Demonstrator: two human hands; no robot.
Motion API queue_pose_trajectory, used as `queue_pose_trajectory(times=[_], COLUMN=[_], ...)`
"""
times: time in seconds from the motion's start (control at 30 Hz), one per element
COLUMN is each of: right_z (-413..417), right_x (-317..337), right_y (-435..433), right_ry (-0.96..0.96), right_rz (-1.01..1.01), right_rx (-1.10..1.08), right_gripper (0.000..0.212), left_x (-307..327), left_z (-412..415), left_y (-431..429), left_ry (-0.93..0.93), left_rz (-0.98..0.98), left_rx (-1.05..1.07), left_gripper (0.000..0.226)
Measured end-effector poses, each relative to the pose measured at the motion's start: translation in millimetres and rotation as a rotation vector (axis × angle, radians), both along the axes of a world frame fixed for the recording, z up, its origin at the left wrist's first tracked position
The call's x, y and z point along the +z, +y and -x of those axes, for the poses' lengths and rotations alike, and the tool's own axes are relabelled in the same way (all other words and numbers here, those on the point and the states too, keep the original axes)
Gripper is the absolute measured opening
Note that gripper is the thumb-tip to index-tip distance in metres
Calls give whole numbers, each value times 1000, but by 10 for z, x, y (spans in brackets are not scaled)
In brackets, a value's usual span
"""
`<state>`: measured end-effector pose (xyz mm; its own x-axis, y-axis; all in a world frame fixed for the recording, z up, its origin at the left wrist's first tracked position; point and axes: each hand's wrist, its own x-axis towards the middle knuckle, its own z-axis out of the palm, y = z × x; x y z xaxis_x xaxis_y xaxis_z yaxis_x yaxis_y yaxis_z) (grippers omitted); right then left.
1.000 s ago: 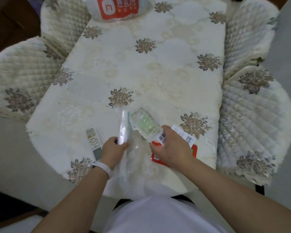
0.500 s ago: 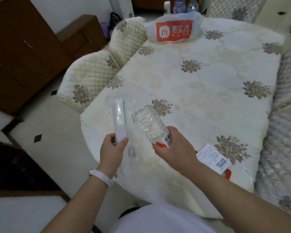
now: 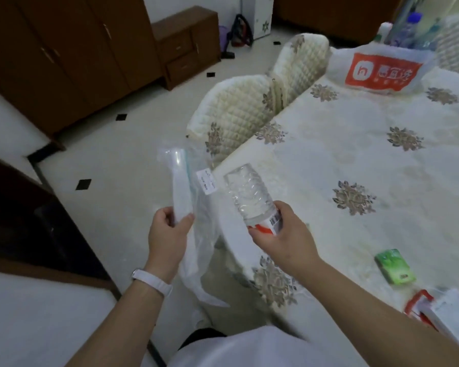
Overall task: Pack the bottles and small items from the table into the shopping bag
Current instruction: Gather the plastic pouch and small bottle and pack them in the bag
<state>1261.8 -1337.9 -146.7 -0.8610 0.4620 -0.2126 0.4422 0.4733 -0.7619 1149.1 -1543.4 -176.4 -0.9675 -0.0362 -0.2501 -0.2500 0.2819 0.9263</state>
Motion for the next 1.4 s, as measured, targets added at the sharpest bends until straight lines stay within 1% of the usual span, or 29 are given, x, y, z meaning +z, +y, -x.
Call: queue_pose_trajectory(times=[0.13, 0.3, 0.4, 0.5, 0.6, 0.73, 0.87, 0.93, 1.0, 1.13, 1.2, 1.3, 1.4], right_z=[688, 1390, 1755, 2106, 2493, 3129, 3963, 4414, 4815, 5570, 5882, 6236, 6561], right_x=[52, 98, 105, 88, 75, -60, -251, -283, -252, -64, 21, 107, 127], right_y=[-674, -1279, -1480, -1620, -1729, -1808, -1774, -1718, -1638, -1418, -1309, -1190, -1085], right_ry=[19, 27, 50, 56, 63, 42, 35, 20, 13, 33, 50, 76, 98], right_rz=[-2, -15, -24, -20, 9, 77, 126, 140, 167, 184, 180, 196, 164], right_rx=[53, 108, 149, 181, 197, 194, 175, 169, 139, 88, 65, 23, 8], right_gripper=[39, 48, 47, 51, 53, 43, 42, 38, 32, 33, 36, 35, 35], left_x=[33, 161, 194, 219, 197, 88, 19, 35, 89, 264, 319, 359, 333], left_z=[677, 1249, 1502, 1710, 1992, 2604, 3440, 3854, 4251, 5072, 5388, 5754, 6184], left_y=[-713, -1371, -1583, -1743, -1898, -2073, -2052, -1968, -1860, -1660, -1576, -1477, -1381], left_ry=[-27, -18, -16, -3, -16, -36, -25, -35, -41, -3, 5, 19, 7], left_rz=[-21, -50, -80, -88, -62, -16, 20, 46, 70, 79, 70, 50, 25], left_rx=[61, 145, 184, 211, 212, 222, 231, 212, 174, 144, 141, 128, 105], left_gripper=[23, 22, 22, 21, 20, 21, 22, 22, 21, 23, 24, 24, 22])
